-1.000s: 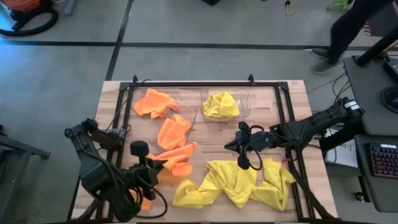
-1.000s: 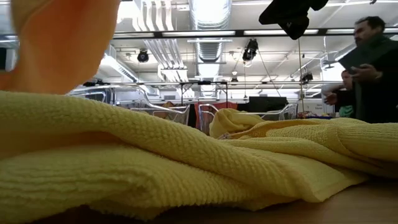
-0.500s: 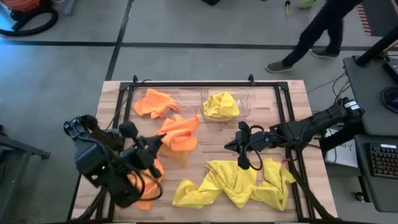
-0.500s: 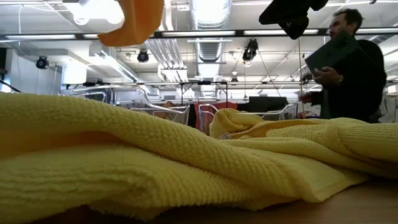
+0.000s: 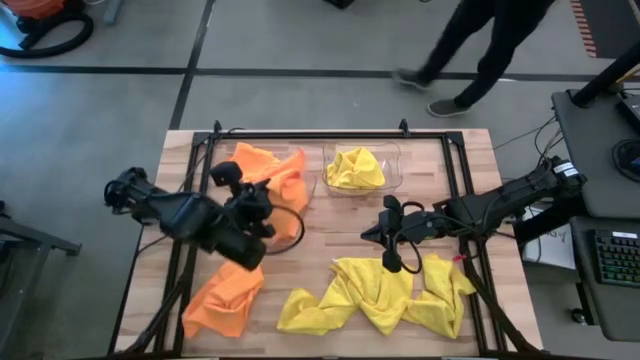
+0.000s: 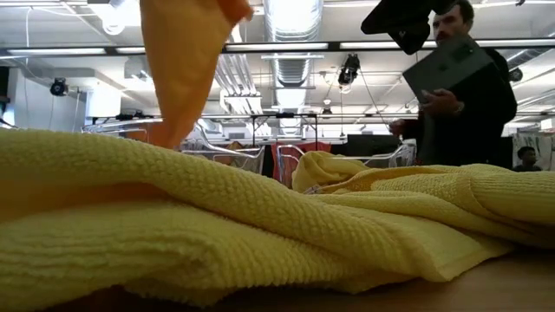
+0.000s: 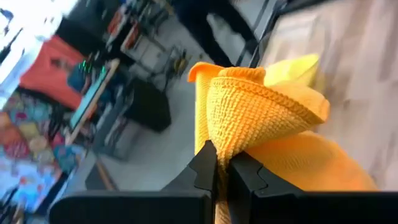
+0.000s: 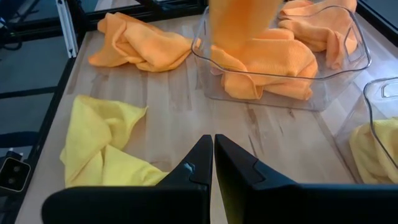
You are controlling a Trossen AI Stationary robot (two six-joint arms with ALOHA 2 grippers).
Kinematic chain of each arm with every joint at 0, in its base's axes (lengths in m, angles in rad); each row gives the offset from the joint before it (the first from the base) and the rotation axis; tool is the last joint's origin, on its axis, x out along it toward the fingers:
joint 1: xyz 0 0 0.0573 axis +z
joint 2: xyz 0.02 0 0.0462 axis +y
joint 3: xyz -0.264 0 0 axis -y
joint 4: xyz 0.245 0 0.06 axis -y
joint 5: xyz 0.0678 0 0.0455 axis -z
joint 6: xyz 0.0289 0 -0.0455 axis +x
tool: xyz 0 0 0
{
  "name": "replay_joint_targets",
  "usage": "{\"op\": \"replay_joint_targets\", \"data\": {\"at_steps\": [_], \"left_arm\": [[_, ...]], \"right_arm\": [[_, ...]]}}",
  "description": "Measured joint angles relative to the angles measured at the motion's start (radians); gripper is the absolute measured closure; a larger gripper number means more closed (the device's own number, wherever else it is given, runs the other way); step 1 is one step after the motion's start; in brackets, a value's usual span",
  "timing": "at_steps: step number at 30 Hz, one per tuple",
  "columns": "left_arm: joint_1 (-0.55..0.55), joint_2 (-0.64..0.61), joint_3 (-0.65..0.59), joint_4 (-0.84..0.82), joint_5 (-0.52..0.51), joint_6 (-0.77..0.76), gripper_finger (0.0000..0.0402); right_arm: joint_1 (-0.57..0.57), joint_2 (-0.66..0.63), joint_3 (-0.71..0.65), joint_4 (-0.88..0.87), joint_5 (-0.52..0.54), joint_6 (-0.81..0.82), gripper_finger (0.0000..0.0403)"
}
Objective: Sort microfiber towel by color & place in baskets
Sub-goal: Put the orange microfiber towel into the left transparent bin
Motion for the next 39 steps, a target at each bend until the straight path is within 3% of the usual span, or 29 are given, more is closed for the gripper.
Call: {"op": "replay_joint_targets", "data": {"at_steps": [7,19,31,39], "left_arm": [[0.102,-0.087,-0.203,0.097,0.001,-0.039,0.0401],[0.208,-0.218,-0.463,0.470,0.003,0.164,0.0401],[0.217,-0.269,-0.674,0.700,0.004,0.257,0.0401],[0.216,-0.272,-0.723,0.766,0.044,0.254,0.0401]], "right_arm": [[0.000,0.000,0.000,0.000,0.000,-0.019,0.0390],[0.000,0.000,0.000,0.000,0.000,-0.025,0.0390],[-0.001,0.000,0.000,0.000,0.000,-0.032,0.0390],[-0.001,0.000,0.000,0.000,0.000,-0.032,0.0390]]}}
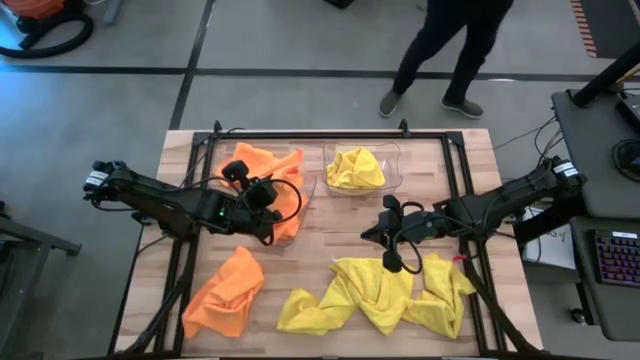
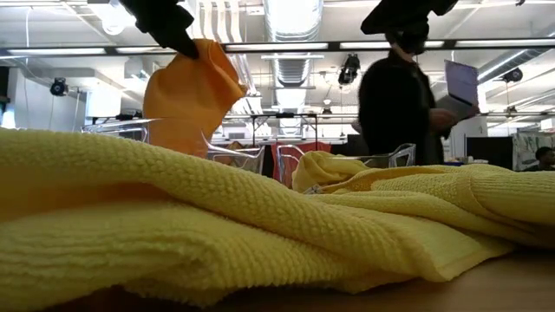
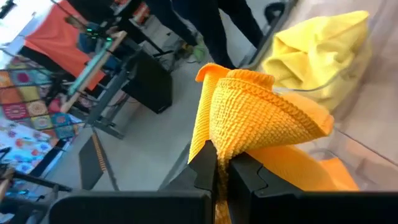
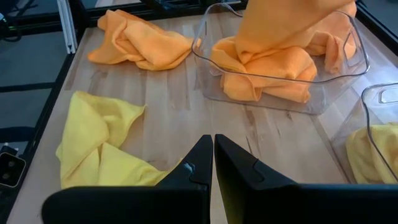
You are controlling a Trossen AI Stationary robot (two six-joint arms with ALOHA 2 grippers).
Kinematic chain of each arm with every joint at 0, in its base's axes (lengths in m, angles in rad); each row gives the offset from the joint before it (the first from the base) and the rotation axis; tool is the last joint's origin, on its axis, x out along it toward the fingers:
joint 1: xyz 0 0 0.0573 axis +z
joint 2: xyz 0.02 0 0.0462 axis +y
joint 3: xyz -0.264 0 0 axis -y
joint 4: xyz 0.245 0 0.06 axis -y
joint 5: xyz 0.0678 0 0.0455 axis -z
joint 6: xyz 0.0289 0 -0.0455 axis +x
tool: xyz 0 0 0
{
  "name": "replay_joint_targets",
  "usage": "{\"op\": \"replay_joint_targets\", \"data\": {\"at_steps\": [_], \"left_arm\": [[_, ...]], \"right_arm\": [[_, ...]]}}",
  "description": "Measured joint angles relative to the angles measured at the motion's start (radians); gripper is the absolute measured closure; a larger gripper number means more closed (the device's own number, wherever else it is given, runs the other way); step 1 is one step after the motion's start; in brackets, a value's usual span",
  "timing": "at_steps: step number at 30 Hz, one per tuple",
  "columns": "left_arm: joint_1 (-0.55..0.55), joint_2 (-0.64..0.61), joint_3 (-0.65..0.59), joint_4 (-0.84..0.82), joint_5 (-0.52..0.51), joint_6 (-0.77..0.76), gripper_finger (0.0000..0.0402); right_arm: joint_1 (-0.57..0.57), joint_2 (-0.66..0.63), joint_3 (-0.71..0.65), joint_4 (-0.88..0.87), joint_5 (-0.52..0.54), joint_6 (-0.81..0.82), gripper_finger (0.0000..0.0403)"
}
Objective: Sort microfiber towel by color & place in baskets
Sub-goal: Put the orange microfiber towel into the left transparent bin
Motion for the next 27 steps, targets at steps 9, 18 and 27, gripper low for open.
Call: {"op": "replay_joint_targets", "data": {"at_steps": [9,18,27], "left_arm": [[0.000,0.000,-0.011,0.011,0.182,0.000,0.0401],[0.000,0.000,-0.011,0.018,0.412,-0.001,0.0401],[0.001,0.000,-0.011,0.032,0.552,0.000,0.0401]], "right_arm": [[0.000,0.000,0.000,0.000,0.000,0.000,0.0390],[0.000,0.000,0.000,0.000,0.000,0.000,0.0390],[0.000,0.000,0.000,0.000,0.000,0.000,0.0390]]}}
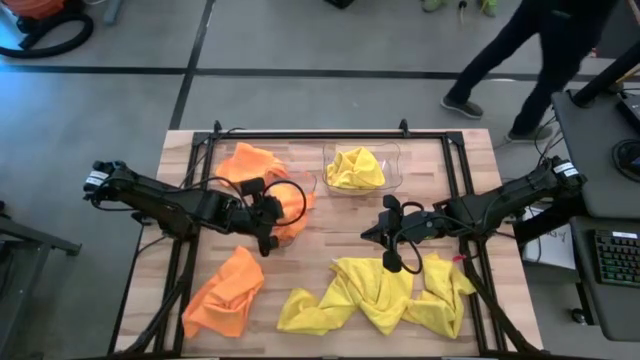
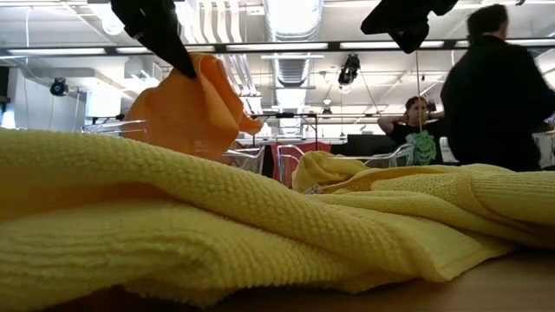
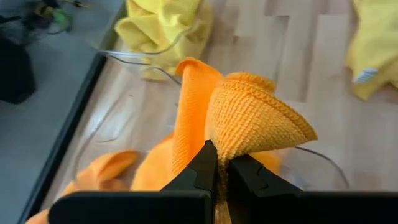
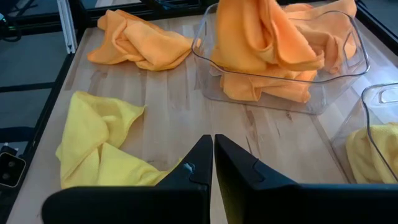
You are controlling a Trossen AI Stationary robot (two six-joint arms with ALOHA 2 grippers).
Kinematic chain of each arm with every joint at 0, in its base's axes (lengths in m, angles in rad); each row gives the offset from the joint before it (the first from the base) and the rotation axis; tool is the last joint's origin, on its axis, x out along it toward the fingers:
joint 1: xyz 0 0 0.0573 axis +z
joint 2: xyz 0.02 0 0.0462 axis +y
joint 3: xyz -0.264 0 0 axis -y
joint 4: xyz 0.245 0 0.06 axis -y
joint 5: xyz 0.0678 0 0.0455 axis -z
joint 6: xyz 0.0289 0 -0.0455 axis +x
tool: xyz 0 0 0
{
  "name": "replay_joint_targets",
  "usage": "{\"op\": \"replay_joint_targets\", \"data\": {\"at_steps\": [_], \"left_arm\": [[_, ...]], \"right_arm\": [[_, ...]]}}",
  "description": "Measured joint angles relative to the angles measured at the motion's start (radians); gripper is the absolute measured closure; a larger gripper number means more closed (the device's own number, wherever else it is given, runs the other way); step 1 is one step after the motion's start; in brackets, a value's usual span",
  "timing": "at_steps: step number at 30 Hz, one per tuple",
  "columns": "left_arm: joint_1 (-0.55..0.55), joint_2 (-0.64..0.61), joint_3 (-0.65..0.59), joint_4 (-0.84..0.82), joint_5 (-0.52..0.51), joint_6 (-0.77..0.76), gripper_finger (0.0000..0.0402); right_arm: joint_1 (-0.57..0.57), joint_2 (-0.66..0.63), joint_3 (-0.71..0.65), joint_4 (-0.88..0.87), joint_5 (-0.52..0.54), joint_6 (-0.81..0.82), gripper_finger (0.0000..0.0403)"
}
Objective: Sort microfiber towel by color & place in baskets
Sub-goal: Put the orange microfiber towel into the left transparent bin
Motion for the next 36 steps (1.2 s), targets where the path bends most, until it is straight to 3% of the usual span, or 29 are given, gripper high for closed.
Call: {"op": "replay_joint_targets", "data": {"at_steps": [10,21,36], "left_arm": [[0.009,0.000,-0.013,0.012,0.159,0.098,0.0401],[0.095,0.000,-0.015,0.015,0.341,0.217,0.0401],[0.321,0.000,-0.031,0.016,0.352,0.316,0.0401]], "right_arm": [[0.000,0.000,0.000,0.000,0.000,0.000,0.0390],[0.000,0.000,-0.002,0.000,0.000,0.000,0.0390],[0.000,0.000,-0.032,0.000,0.000,0.026,0.0390]]}}
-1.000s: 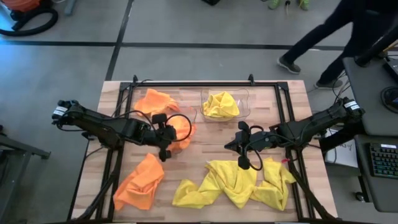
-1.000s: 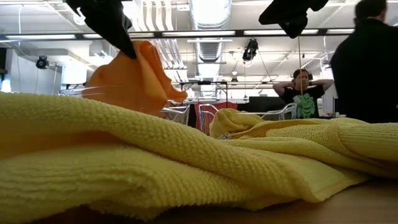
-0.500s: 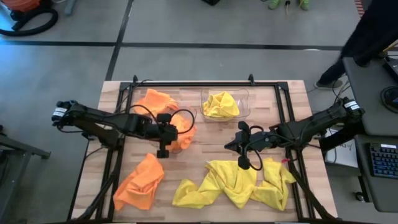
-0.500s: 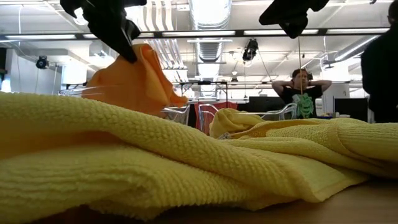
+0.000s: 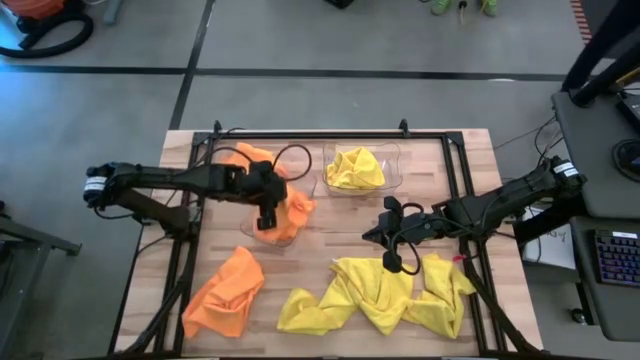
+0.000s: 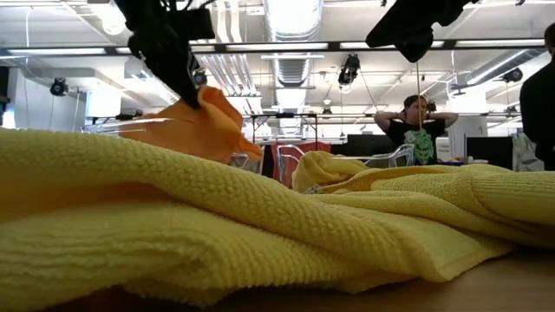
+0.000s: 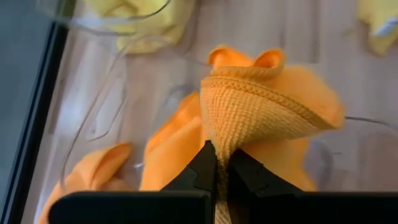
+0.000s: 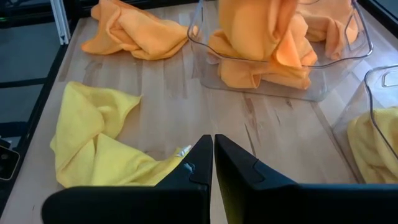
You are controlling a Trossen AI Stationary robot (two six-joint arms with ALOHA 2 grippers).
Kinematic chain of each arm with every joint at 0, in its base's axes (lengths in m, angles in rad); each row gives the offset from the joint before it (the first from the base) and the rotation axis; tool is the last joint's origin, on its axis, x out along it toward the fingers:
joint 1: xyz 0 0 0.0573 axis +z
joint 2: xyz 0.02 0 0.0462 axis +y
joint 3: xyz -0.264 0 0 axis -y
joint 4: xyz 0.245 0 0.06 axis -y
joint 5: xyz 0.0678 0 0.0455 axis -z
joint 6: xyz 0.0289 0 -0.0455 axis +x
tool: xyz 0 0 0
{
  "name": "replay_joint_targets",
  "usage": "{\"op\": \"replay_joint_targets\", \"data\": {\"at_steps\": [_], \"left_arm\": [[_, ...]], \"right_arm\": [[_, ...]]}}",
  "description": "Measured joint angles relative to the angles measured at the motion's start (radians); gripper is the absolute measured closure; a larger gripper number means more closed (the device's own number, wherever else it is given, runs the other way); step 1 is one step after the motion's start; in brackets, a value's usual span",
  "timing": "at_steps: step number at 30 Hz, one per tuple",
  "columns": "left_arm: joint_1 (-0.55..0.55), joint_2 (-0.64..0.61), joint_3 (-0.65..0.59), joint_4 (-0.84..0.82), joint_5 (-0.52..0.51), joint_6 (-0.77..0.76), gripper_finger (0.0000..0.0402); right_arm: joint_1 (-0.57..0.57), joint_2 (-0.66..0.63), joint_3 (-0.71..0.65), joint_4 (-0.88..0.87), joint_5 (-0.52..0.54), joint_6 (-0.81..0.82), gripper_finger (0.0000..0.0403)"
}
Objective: Sort microfiber towel by color & place in baskets
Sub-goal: Put the orange microfiber towel into the left transparent bin
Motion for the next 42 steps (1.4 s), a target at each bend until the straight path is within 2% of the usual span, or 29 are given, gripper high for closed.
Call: {"op": "replay_joint_targets", "data": {"at_steps": [10,15,19,22,27,35,39,42], "left_arm": [[0.107,0.000,-0.134,0.176,-0.015,-0.004,0.0401],[0.122,0.000,-0.170,0.273,-0.078,-0.003,0.0402],[0.122,0.000,-0.186,0.284,-0.169,-0.002,0.0402],[0.122,0.000,-0.203,0.292,-0.198,-0.002,0.0402],[0.122,0.000,-0.254,0.377,-0.289,-0.031,0.0402],[0.122,0.000,-0.298,0.473,-0.304,-0.040,0.0402],[0.121,0.000,-0.298,0.478,-0.401,-0.067,0.0402],[0.121,0.000,-0.298,0.480,-0.414,-0.063,0.0402]], "right_arm": [[0.000,0.000,0.000,0.000,0.000,-0.003,0.0390],[0.000,0.000,0.000,0.000,0.000,0.000,0.0390],[0.000,0.000,0.000,0.001,0.000,0.000,0.0390],[0.000,0.000,0.000,0.001,0.000,0.000,0.0390],[0.000,0.000,0.000,0.003,0.000,-0.001,0.0390],[0.000,0.000,0.000,0.003,0.000,-0.001,0.0390],[0.000,0.000,0.000,0.003,0.000,-0.001,0.0390],[0.000,0.000,0.000,0.003,0.000,-0.001,0.0390]]}}
